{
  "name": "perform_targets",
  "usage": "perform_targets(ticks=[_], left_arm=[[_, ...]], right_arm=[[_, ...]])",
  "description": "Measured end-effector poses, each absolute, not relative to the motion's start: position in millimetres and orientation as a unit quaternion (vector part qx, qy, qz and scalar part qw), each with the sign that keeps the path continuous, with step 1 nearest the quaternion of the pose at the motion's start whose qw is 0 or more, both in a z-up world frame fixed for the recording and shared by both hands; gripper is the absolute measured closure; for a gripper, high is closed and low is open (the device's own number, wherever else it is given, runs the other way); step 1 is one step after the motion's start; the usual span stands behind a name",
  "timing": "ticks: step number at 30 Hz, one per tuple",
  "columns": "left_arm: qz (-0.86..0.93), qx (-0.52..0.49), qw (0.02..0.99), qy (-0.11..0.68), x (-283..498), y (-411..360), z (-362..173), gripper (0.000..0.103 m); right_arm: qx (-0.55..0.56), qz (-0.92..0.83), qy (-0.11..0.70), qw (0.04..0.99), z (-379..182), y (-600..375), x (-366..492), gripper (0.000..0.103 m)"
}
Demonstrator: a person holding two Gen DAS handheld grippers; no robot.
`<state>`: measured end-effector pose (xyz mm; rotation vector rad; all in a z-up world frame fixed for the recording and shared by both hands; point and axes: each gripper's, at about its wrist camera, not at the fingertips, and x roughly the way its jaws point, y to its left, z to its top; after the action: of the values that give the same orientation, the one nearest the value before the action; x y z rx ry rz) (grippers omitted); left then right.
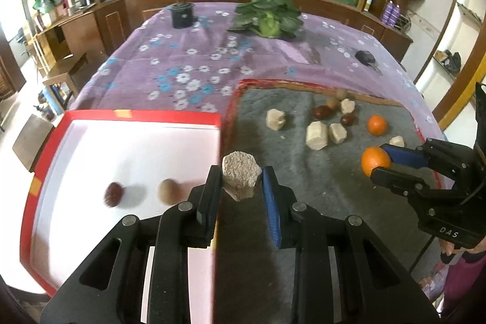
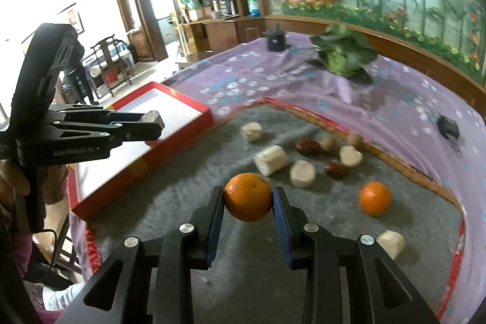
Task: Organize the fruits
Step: 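Carry chunk and orange into the white tray and open both grippers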
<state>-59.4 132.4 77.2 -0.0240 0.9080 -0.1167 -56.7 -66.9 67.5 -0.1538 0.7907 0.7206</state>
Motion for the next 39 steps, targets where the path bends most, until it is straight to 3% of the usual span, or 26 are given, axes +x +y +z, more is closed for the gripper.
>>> perform_targets(ticks=[17,39], left_arm=[[0.012,-0.043,0.895,0.445,-69,215,68,0.076],[0.038,-0.047,0.870,0.489,-17,236,32,0.076]], right_arm=[[-0.117,0.412,0.361,0.828,81,47,-49,0.072],[-0.146,0.403,0.422,0.799,27,124,15,0.072]])
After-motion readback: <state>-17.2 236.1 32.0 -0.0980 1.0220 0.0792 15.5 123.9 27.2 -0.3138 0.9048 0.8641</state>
